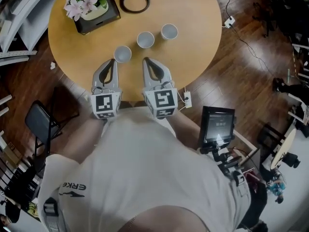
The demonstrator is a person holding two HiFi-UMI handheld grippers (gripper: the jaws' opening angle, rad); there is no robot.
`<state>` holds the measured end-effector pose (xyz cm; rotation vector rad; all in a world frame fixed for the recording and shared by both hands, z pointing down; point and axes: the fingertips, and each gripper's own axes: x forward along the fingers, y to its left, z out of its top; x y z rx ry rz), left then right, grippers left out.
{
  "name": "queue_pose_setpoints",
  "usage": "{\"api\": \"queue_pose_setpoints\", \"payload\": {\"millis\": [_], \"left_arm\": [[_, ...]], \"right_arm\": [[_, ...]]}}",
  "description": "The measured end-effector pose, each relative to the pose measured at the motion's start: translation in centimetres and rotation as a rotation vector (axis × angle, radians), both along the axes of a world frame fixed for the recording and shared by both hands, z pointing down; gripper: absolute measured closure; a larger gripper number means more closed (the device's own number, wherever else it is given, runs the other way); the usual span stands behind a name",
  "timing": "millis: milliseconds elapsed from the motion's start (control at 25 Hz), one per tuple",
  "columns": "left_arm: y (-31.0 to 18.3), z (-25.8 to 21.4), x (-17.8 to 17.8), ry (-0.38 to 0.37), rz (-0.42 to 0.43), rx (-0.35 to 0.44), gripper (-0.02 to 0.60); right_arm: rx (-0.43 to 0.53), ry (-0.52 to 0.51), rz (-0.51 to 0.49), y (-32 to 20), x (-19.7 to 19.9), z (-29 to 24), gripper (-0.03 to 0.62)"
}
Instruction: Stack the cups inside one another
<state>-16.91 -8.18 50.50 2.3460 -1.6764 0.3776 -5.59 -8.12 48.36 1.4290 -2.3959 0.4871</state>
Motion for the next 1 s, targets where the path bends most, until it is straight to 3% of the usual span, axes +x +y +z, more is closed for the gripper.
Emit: {"api": "queue_pose_setpoints", "payload": {"millis": [480, 1000], "left_arm": [[1.1, 6.5, -0.1, -0.031, -0.001, -0.126, 0.580], [1.9, 10.0, -1.9, -0.066, -0.012, -0.203, 0.580]], "right_arm": [[-0.112, 0.059, -0.132, 0.5, -2.0, 8.5, 0.571], [-0.175, 0.184, -0.365, 0.3, -7.0, 15.0, 0.258]]}}
